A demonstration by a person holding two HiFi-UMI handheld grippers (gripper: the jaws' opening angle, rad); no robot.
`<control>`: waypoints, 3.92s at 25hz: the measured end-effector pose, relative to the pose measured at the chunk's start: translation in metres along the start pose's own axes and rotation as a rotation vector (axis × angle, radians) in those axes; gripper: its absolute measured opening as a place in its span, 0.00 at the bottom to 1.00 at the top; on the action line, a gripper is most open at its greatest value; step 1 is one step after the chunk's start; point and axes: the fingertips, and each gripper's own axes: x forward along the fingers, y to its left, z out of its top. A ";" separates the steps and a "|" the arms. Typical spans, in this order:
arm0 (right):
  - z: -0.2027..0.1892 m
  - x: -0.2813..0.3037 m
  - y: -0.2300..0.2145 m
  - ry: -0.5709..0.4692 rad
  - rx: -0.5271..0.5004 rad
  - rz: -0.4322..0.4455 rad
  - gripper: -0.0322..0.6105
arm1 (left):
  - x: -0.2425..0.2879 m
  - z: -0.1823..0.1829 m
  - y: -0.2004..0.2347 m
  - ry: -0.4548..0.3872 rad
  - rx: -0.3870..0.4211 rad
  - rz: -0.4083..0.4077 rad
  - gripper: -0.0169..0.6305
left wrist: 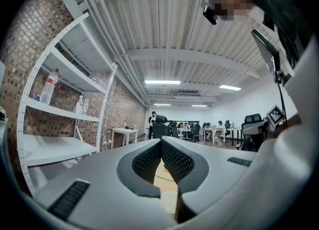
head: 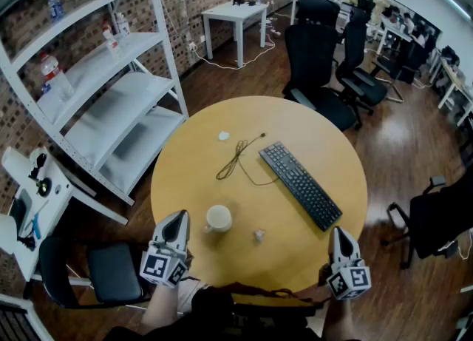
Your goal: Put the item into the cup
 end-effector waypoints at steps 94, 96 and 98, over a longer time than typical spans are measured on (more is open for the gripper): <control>0.044 -0.012 -0.020 -0.153 -0.007 -0.153 0.06 | 0.048 0.018 -0.021 -0.017 -0.052 -0.141 0.02; 0.045 -0.011 -0.020 -0.157 -0.017 -0.150 0.06 | 0.047 0.015 -0.020 -0.010 -0.058 -0.134 0.02; 0.046 -0.008 -0.020 -0.157 -0.017 -0.141 0.06 | 0.045 0.013 -0.018 -0.006 -0.061 -0.125 0.02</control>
